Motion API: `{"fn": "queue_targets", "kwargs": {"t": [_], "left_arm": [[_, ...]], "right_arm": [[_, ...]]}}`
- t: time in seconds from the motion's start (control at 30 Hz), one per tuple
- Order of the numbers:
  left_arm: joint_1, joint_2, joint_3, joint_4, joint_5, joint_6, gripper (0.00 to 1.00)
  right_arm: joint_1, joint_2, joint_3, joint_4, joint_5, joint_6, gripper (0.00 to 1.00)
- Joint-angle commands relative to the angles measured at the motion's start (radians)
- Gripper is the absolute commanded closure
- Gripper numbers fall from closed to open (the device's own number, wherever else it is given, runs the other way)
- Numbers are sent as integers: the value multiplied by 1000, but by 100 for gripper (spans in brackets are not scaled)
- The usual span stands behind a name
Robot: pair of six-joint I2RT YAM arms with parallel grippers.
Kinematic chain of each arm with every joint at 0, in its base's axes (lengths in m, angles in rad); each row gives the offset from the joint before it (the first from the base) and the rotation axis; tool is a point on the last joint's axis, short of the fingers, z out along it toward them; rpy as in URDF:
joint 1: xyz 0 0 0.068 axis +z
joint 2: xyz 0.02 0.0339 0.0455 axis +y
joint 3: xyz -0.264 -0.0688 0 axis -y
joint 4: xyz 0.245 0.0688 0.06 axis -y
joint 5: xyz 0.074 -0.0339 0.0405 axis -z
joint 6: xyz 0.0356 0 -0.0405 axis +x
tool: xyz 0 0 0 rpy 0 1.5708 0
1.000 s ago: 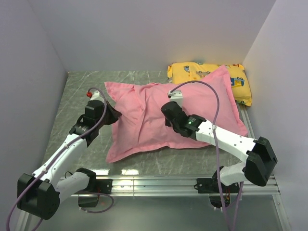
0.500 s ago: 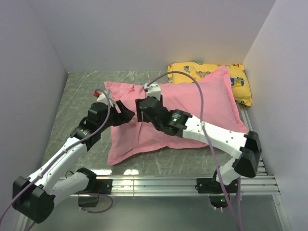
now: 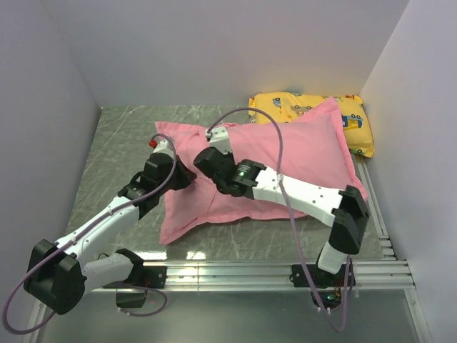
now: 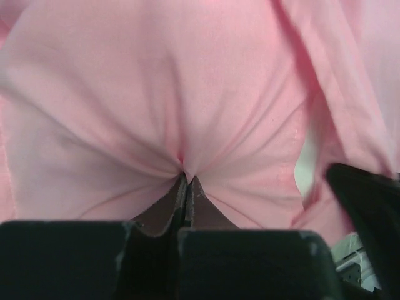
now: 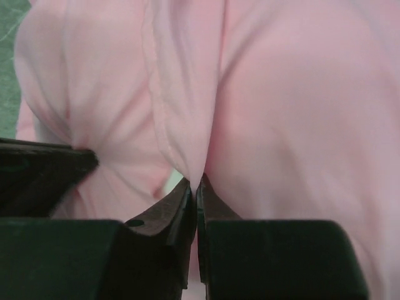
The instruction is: Remove the pillowcase from the pillow
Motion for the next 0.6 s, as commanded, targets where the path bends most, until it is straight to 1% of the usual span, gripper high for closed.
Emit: {"fn": "queue_targets", "kwargs": {"t": [0.0,0.13,0.17,0.23,0.27,0.3,0.37,0.4,0.47,0.5,0.53,0.57], "left_arm": [[1,-40,32,-44,-99,12,100],[48,-81,40,-91,-124,17,100],[60,-101,37,-102,-123,20,99],[103,-121,32,-114,-118,28,99],[120,-130,29,-117,-103,31,99],[137,-132,26,-127,-97,34,100],[177,-129,20,-134,-86,48,100],[186,-129,17,-130,-80,51,100],[194,-118,12,-107,-37,63,100],[194,-115,17,-93,6,66,100],[192,-110,26,-81,29,71,99],[191,-104,47,-78,46,72,96]], "right_arm": [[-21,-140,-51,-22,110,21,91],[-85,-270,-175,-9,104,43,93],[-133,-290,-244,-1,78,49,94],[-188,-351,-321,43,43,58,95],[-211,-365,-391,60,-5,58,96],[-246,-376,-421,88,-17,63,96],[-253,-382,-480,112,-34,75,97],[-253,-376,-494,138,-72,81,98],[-251,-347,-528,175,-124,89,100],[-250,-336,-537,219,-176,90,100],[-245,-313,-547,237,-189,96,100],[-242,-301,-556,250,-197,101,100]]}}
